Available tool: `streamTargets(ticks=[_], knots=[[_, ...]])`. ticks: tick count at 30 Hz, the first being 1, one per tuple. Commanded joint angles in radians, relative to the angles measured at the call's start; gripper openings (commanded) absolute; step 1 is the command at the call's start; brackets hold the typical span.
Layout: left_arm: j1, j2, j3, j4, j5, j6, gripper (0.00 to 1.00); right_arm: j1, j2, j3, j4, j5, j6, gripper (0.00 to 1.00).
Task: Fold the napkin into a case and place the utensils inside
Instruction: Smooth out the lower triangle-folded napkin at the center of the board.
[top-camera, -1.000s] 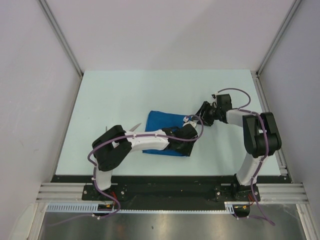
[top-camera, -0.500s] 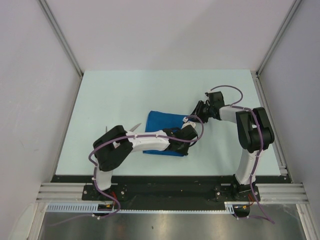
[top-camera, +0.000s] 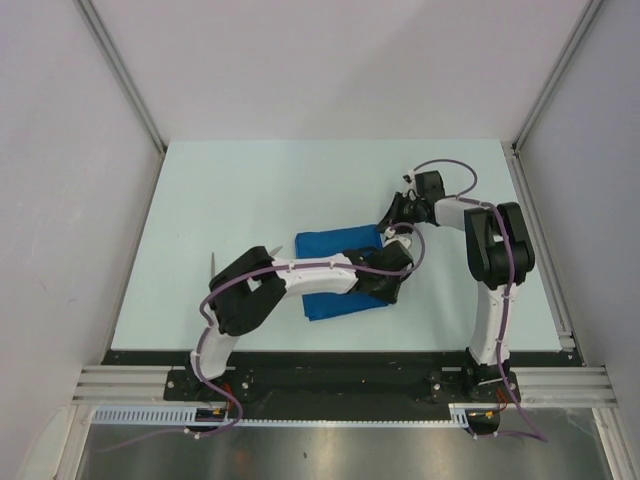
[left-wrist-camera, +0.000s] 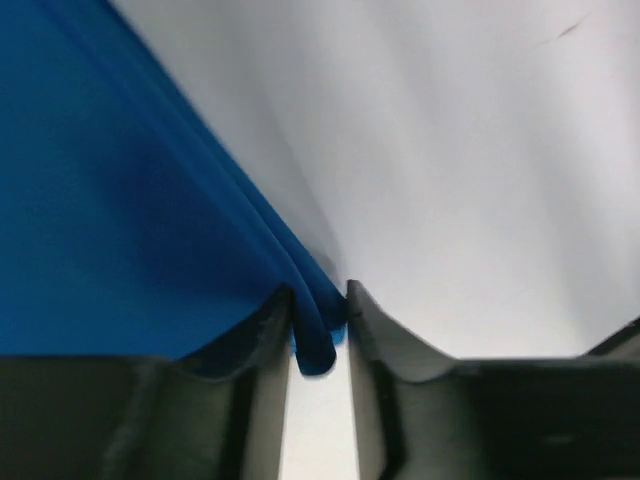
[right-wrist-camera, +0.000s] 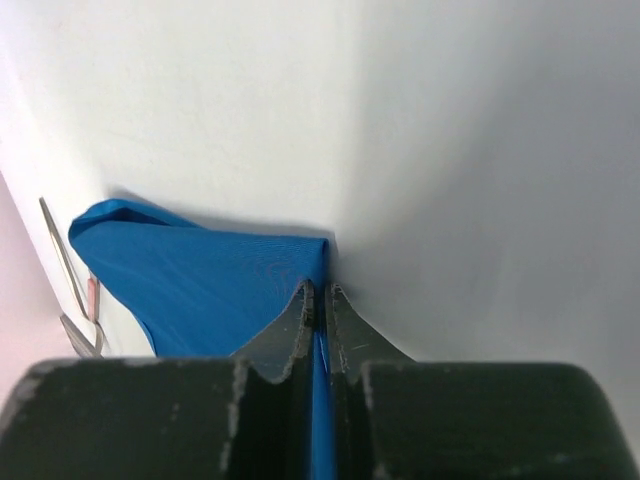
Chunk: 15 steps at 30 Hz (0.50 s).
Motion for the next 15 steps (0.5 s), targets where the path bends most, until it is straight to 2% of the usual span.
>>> streamTargets(ticks=[1, 4, 7, 11, 12, 13, 14, 15], knots=[[-0.014, 0.033, 0.092, 0.002, 0.082, -0.032, 0.47, -0.034, 0.091, 0.156, -0.070, -0.022, -0.121, 0.04], [-0.008, -0.001, 0.107, -0.009, 0.108, -0.021, 0.59, -0.044, 0.134, 0.226, -0.147, -0.037, -0.176, 0.05], [0.025, -0.103, 0.034, 0.005, 0.130, -0.010, 0.63, -0.051, 0.136, 0.295, -0.237, 0.019, -0.216, 0.14], [0.129, -0.354, -0.166, 0.100, 0.168, -0.006, 0.64, -0.054, 0.083, 0.333, -0.350, 0.165, -0.218, 0.42], [0.192, -0.389, -0.230, 0.132, 0.186, 0.003, 0.63, -0.054, 0.070, 0.339, -0.372, 0.214, -0.216, 0.45], [0.226, -0.412, -0.253, 0.146, 0.202, 0.011, 0.60, -0.051, 0.043, 0.342, -0.394, 0.243, -0.216, 0.49], [0.258, -0.426, -0.272, 0.154, 0.223, 0.020, 0.58, -0.049, 0.027, 0.348, -0.442, 0.280, -0.213, 0.58], [0.327, -0.436, -0.286, 0.152, 0.231, 0.026, 0.55, -0.046, 0.010, 0.349, -0.466, 0.354, -0.209, 0.61]])
